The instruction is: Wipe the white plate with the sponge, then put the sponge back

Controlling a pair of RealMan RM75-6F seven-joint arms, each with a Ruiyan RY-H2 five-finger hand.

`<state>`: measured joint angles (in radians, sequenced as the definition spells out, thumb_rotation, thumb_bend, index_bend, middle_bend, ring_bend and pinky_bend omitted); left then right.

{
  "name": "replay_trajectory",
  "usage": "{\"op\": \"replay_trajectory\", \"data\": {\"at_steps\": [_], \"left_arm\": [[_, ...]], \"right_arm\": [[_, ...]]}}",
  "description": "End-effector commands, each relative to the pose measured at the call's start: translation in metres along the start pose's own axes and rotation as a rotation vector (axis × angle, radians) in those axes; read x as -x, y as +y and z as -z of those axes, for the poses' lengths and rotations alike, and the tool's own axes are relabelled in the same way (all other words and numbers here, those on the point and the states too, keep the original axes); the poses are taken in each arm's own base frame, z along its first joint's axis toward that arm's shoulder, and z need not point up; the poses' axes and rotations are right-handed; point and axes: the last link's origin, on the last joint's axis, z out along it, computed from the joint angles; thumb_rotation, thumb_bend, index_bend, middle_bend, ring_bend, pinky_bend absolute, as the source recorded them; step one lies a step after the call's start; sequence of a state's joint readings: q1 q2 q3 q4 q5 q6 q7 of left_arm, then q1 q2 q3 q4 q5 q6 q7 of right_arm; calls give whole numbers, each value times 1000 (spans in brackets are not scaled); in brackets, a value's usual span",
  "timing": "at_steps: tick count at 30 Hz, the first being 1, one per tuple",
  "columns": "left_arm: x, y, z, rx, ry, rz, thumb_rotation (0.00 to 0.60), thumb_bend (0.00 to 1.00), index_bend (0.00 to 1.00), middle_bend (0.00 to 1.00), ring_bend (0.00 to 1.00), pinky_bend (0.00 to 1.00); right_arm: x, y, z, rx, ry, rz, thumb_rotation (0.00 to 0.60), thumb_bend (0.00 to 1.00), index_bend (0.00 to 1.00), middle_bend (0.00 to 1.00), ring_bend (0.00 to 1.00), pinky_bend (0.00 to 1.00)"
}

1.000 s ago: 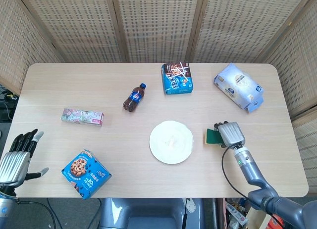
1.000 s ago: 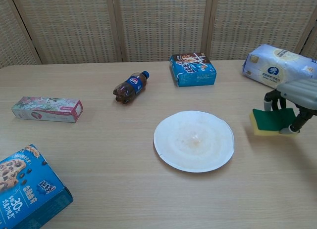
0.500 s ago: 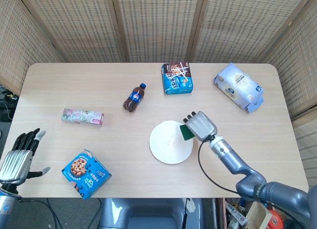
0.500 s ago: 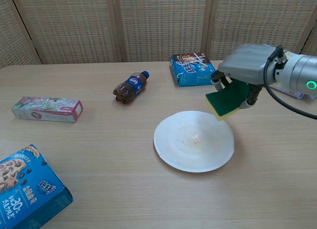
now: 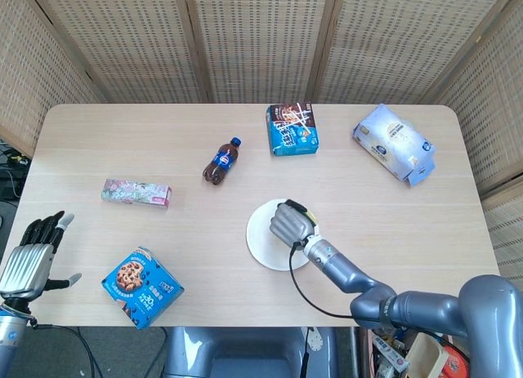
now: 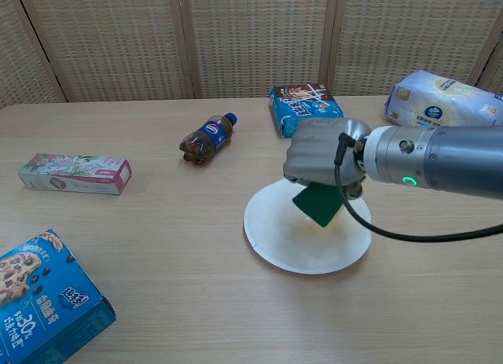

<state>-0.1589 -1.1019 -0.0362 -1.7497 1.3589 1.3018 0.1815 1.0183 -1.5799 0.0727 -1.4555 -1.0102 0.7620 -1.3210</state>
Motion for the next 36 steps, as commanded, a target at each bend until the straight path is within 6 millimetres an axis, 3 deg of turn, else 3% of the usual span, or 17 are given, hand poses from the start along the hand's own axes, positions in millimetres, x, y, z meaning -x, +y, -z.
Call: {"op": "replay_trajectory", "data": {"at_steps": [1,9,19,26,36], "left_arm": [[0,0,-1,-1,-2,-1,600,0,0,0,0,0],[3,1,-2,-4,-16,-3,600,0,0,0,0,0],[3,0,-2,-8,-26,3,600,0,0,0,0,0],[2,0,-2,-6,-29,10,600,0,0,0,0,0],[4,0,-1,-2,-51,17,600,0,0,0,0,0]], "right_arm": [[-9,-15,-1,-28,18,22,600,598,559,571,455,651],[-17,-30,-6,-52,63,81,600,599,564,576,467,676],[-11,-26,-10,-33,52,146,600,606,575,581,478,684],[-12,-36,-13,-72,26,195,600,613,581,581,478,684],[5,-43,-13,-98,-5,320,600,620,599,589,479,689]]}}
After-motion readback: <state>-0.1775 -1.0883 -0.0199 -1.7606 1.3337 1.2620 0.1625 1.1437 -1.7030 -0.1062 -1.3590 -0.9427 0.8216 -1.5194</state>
